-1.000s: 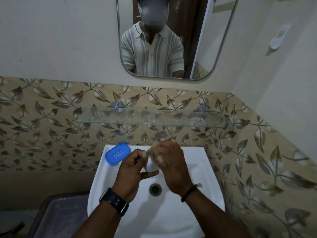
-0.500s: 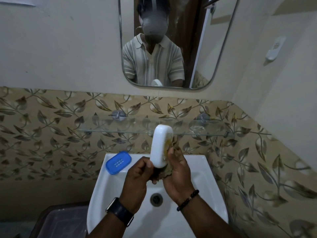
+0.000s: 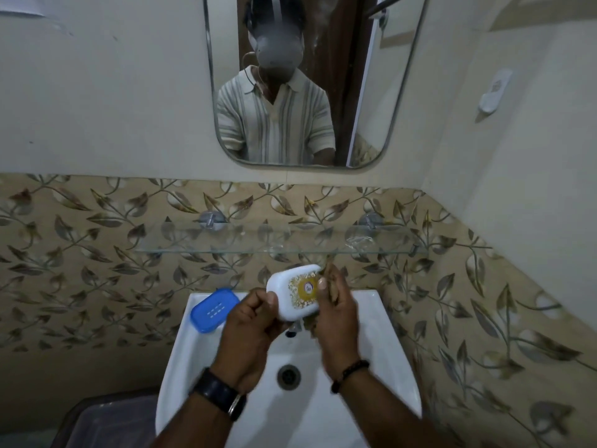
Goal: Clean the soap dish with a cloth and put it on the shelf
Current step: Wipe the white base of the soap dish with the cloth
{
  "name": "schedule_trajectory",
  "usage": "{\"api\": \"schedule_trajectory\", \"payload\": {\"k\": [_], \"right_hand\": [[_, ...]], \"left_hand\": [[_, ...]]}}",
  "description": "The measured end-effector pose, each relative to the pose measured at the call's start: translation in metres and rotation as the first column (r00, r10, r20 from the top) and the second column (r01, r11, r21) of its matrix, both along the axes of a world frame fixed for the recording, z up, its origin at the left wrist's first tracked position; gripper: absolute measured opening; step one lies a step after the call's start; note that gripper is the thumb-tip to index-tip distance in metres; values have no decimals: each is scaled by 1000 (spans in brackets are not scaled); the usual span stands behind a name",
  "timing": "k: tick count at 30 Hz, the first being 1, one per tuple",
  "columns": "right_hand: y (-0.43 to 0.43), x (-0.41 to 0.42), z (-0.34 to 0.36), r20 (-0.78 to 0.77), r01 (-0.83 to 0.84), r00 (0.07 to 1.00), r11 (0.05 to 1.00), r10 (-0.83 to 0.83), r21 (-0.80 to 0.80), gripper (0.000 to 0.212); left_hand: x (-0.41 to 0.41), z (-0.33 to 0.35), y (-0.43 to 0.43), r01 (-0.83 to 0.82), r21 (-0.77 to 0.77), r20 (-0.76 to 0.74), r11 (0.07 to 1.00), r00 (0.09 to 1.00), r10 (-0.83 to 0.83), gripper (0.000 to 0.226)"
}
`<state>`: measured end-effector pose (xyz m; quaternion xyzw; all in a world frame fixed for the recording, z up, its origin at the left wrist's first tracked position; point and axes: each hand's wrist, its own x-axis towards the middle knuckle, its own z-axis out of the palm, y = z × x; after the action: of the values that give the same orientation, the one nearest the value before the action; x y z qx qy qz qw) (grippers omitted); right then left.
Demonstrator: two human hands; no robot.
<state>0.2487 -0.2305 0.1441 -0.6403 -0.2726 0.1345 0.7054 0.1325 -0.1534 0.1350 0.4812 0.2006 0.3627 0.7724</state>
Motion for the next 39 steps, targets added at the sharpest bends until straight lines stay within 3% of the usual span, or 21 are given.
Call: {"api": "schedule_trajectory", "payload": {"k": [2, 4, 9, 10, 11, 13, 14, 15, 16, 19, 21, 23, 25, 27, 29, 31, 33, 35, 36, 38, 39], "right_hand": [[-3, -25, -15, 227, 65, 973, 996, -50, -58, 40], [-11, -48, -31, 423, -35, 902, 992, 83, -121, 43], [-18, -33, -24, 707, -208, 657, 964, 262, -164, 45], [-17, -22, -22, 705, -190, 662, 966, 256, -172, 45], [-15, -12, -21, 634, -164, 738, 973, 231, -164, 44], [-11, -3, -22, 334, -144, 927, 985, 168, -95, 38], [-10, -3, -25, 246, -146, 956, 986, 162, -81, 36], [-12, -7, -28, 301, -138, 940, 986, 160, -94, 36], [-15, -12, -32, 428, -150, 884, 982, 186, -117, 39], [-20, -13, -37, 736, -292, 581, 933, 348, -210, 46], [-16, -5, -30, 754, -309, 563, 932, 338, -187, 42], [-14, 3, -19, 552, -259, 790, 961, 268, -95, 34], [-12, 9, -10, 101, -236, 967, 972, 232, 21, 26], [-10, 23, -14, -248, -226, 940, 972, 235, 64, 25], [-12, 35, -17, -434, -283, 850, 954, 298, 102, 26], [-13, 41, -15, -460, -315, 821, 940, 338, 129, 29], [-11, 42, -10, -396, -272, 872, 957, 288, 96, 35], [-9, 42, -6, -300, -176, 936, 983, 183, 48, 35], [-7, 41, -6, -254, -136, 957, 990, 141, 38, 27], [-5, 36, -8, -159, -79, 984, 997, 82, 26, 10], [-5, 32, -8, -98, -59, 993, 998, 60, 15, 8]], "left_hand": [[8, -9, -14, -57, 5, -11, 998, 998, 57, 25], [8, -18, -19, -90, 92, -37, 992, 995, 94, 22], [-3, -19, -15, -73, 216, -1, 974, 997, 75, 37], [-3, -18, -15, -63, 225, -24, 972, 997, 70, 32], [-3, -17, -17, -59, 229, -47, 972, 996, 72, 27], [-3, -17, -19, -64, 248, -89, 967, 992, 89, 31], [-3, -17, -19, -63, 266, -104, 962, 990, 93, 34], [-4, -17, -19, -57, 274, -104, 960, 991, 89, 36], [-5, -18, -18, -48, 282, -97, 958, 992, 78, 37], [-9, -15, -13, -38, 337, -91, 941, 993, 73, 28], [-12, -13, -7, -1, 434, -111, 901, 992, 55, 21], [-15, -9, 0, 85, 545, -159, 834, 987, 4, 19], [-22, -5, 8, 175, 678, -247, 714, 969, -3, 22], [-30, -2, 21, 237, 798, -315, 554, 948, 50, 22], [-35, 2, 33, 248, 906, -306, 343, 944, 125, 20], [-34, 6, 43, 256, 961, -272, 104, 945, 183, 17], [-33, 5, 50, 254, 967, -251, 20, 932, 263, 16], [-33, -2, 54, 228, 963, -264, 141, 901, 344, 23], [-32, -7, 54, 191, 944, -279, 269, 896, 345, 27], [-27, -11, 44, 84, 754, -300, 652, 927, 227, 31], [-23, -10, 37, 45, 538, -274, 842, 954, 123, 34]]}}
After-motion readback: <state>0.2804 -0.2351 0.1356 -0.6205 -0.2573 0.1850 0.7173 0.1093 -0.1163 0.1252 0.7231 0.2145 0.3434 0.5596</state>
